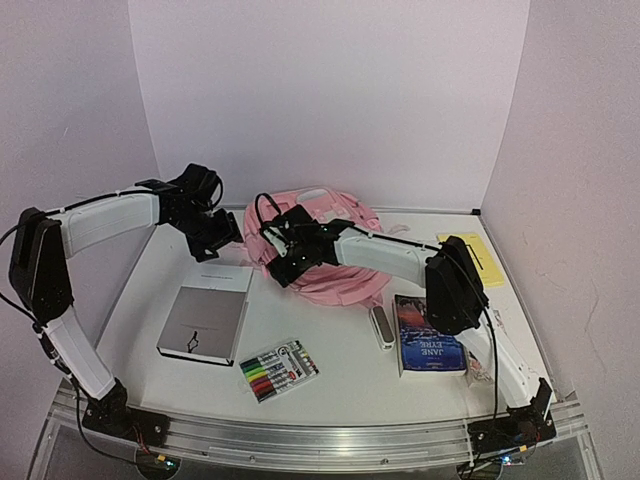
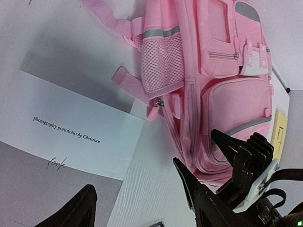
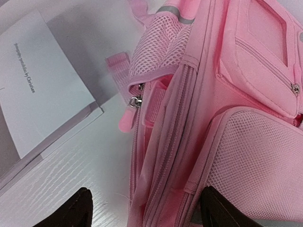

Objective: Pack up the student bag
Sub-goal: Move the book to the corner of the board.

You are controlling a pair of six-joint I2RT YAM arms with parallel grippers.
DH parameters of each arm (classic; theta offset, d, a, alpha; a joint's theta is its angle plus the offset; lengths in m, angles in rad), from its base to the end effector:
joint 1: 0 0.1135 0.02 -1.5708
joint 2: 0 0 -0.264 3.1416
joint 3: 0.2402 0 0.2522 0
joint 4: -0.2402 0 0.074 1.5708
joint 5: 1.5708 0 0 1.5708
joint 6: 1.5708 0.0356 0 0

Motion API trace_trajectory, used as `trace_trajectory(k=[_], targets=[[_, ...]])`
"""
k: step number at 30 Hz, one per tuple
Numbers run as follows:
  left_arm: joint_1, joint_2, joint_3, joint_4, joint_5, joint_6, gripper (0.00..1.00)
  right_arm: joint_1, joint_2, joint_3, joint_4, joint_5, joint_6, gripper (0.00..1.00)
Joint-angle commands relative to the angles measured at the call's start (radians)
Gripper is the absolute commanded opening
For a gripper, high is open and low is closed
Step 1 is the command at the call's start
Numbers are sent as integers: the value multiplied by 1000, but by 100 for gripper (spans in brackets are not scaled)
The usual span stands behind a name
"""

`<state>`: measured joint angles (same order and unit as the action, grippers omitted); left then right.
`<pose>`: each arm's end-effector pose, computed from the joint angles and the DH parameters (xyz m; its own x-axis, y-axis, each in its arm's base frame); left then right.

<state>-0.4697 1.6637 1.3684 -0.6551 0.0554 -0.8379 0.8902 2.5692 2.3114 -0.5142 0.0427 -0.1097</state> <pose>0.3201 -0.1647 0.2733 -0.8426 -0.4045 -0.3555 -0.2177 0.8596 -0.4622 0.3615 0.4441 0.1756 -0.3534 -0.6103 -0.7090 -0.8007 0.5892 -0.1080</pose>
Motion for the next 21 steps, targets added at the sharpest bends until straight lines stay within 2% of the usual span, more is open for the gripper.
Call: trace_trajectory(k=[1, 4, 6, 13, 16, 21], targets=[[-3, 24, 40, -51, -83, 1, 71, 5, 54, 12, -8, 154, -49, 53], [-18, 51, 53, -69, -98, 21, 70, 3, 38, -2, -9, 173, -55, 18], [-41, 90, 71, -92, -115, 49, 70, 3, 10, -12, -9, 155, -47, 2], [-119, 265, 198, -218, -220, 103, 77, -32, -124, -32, -11, -30, 24, 0], [-144, 349, 279, -306, -291, 108, 86, -55, -154, -37, -12, -79, 40, 0], [-158, 432, 338, -433, -353, 77, 86, -94, -182, -62, -33, -114, 35, 0]])
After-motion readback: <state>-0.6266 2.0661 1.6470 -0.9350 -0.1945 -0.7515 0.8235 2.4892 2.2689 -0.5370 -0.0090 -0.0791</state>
